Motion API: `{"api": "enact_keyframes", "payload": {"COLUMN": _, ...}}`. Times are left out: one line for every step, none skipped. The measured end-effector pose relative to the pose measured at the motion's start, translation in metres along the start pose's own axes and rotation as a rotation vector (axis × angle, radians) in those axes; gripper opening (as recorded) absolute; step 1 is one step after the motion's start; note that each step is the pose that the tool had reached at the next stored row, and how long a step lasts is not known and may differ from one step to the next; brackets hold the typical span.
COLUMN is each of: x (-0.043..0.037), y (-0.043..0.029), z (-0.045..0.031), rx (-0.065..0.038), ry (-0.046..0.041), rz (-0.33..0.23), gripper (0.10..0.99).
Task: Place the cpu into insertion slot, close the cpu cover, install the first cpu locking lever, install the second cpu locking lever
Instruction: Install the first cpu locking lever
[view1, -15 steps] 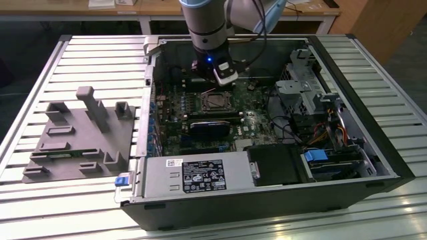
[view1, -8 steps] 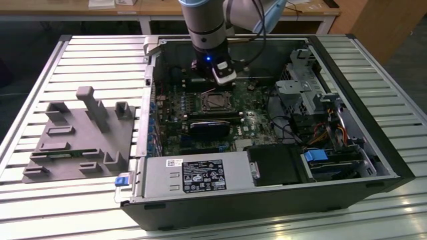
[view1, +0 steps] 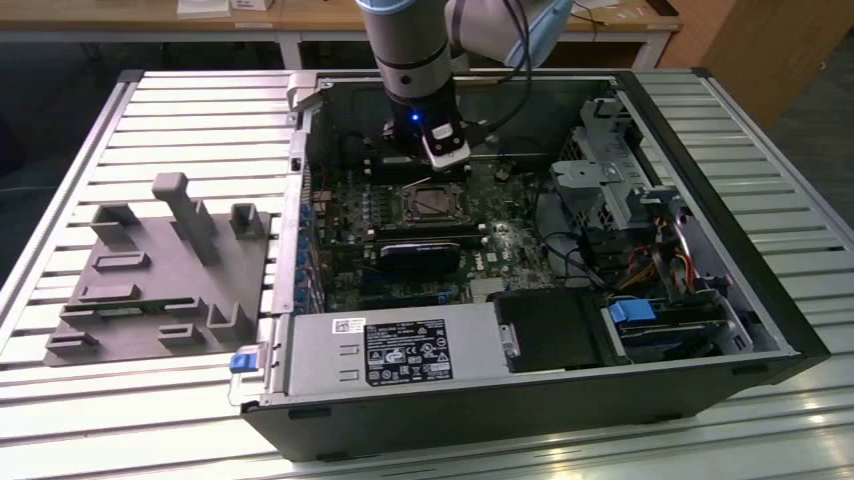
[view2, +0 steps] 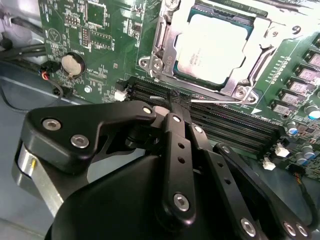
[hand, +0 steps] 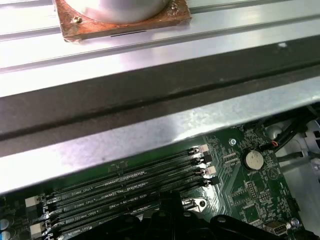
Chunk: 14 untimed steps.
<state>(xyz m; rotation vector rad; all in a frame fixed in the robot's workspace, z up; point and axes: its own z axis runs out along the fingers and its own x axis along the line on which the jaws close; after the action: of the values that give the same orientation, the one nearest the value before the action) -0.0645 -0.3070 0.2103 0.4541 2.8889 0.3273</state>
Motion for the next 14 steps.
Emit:
{"api": "enact_keyframes", "payload": {"x": 0.0001, "y": -0.0001, "z": 0.0003, "rx": 0.001, "ry": -0.0019, "rz": 0.007, "gripper": 0.102}}
{"api": "enact_keyframes", "payload": {"x": 0.0002, "y": 0.0001, "z": 0.0005, "rx": 0.002, "ry": -0.0032, "rz": 0.012, "gripper": 0.102}}
{"api": "enact_keyframes", "payload": {"x": 0.0004, "y": 0.0006, "z": 0.0008, "rx": 0.002, "ry": -0.0036, "rz": 0.014, "gripper": 0.102}}
{"api": "enact_keyframes", "payload": {"x": 0.0008, "y": 0.0012, "z": 0.001, "rx": 0.002, "ry": -0.0039, "rz": 0.015, "gripper": 0.102}}
{"api": "enact_keyframes", "payload": {"x": 0.0012, "y": 0.0018, "z": 0.0012, "rx": 0.003, "ry": -0.0041, "rz": 0.016, "gripper": 0.102}}
{"api": "enact_keyframes", "payload": {"x": 0.0015, "y": 0.0024, "z": 0.0014, "rx": 0.003, "ry": -0.0043, "rz": 0.016, "gripper": 0.102}}
{"api": "enact_keyframes", "payload": {"x": 0.0018, "y": 0.003, "z": 0.0017, "rx": 0.003, "ry": -0.0044, "rz": 0.017, "gripper": 0.102}}
{"api": "enact_keyframes", "payload": {"x": 0.0021, "y": 0.0035, "z": 0.0019, "rx": 0.003, "ry": -0.0044, "rz": 0.017, "gripper": 0.102}}
{"api": "enact_keyframes", "payload": {"x": 0.0022, "y": 0.0037, "z": 0.0022, "rx": 0.003, "ry": -0.0047, "rz": 0.017, "gripper": 0.102}}
{"api": "enact_keyframes", "payload": {"x": 0.0022, "y": 0.0037, "z": 0.0024, "rx": 0.003, "ry": -0.0048, "rz": 0.018, "gripper": 0.102}}
{"api": "enact_keyframes", "payload": {"x": 0.0023, "y": 0.0036, "z": 0.0027, "rx": 0.003, "ry": -0.0053, "rz": 0.02, "gripper": 0.102}}
{"api": "enact_keyframes", "payload": {"x": 0.0024, "y": 0.0035, "z": 0.0031, "rx": 0.004, "ry": -0.0059, "rz": 0.021, "gripper": 0.102}}
{"api": "enact_keyframes", "payload": {"x": 0.0025, "y": 0.0034, "z": 0.0035, "rx": 0.006, "ry": -0.0067, "rz": 0.023, "gripper": 0.102}}
{"api": "enact_keyframes", "payload": {"x": 0.0026, "y": 0.0033, "z": 0.004, "rx": 0.007, "ry": -0.0075, "rz": 0.025, "gripper": 0.102}}
